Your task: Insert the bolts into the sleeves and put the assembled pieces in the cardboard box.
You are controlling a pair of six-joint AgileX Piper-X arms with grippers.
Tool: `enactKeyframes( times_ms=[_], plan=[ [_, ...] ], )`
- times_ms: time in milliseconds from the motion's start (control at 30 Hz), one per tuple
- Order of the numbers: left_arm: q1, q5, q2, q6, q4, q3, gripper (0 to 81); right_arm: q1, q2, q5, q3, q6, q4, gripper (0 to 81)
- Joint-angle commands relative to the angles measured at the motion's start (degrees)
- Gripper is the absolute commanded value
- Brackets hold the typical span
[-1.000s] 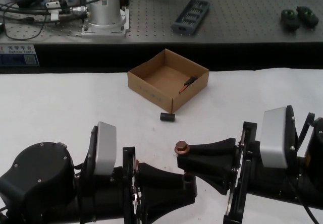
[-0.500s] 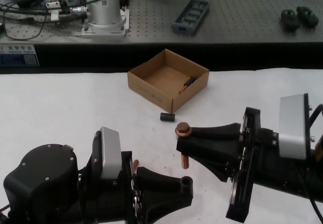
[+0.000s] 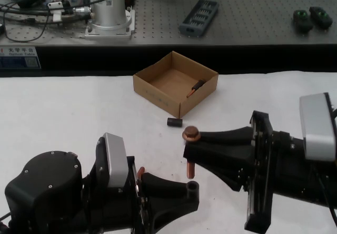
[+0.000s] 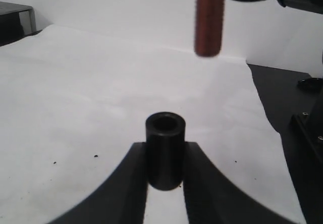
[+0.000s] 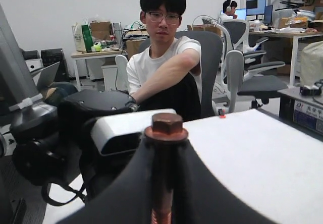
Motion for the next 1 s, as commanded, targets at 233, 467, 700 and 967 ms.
enactKeyframes(
  times_ms=[233,467,700,967],
  plan=[
    [0.17,4.2,-0.27,-5.82,-6.84,-0.56,0.6,-0.16,0.25,-0.88,0.02,-2.91,4.75,5.8],
    [0.17,7.1,-0.27,-10.23,-11.61,-0.56,0.6,-0.16,0.25,-0.74,0.02,-6.79,9.14,5.8],
    [0.23,7.09,-0.41,-10.21,-11.77,-0.56,0.6,-0.16,0.25,-0.74,0.02,-6.79,9.42,5.8],
    [0.55,7.09,-0.41,-9.82,-11.14,-0.56,0.6,-0.16,0.25,-0.74,0.02,-6.69,6.28,5.8]
  ],
)
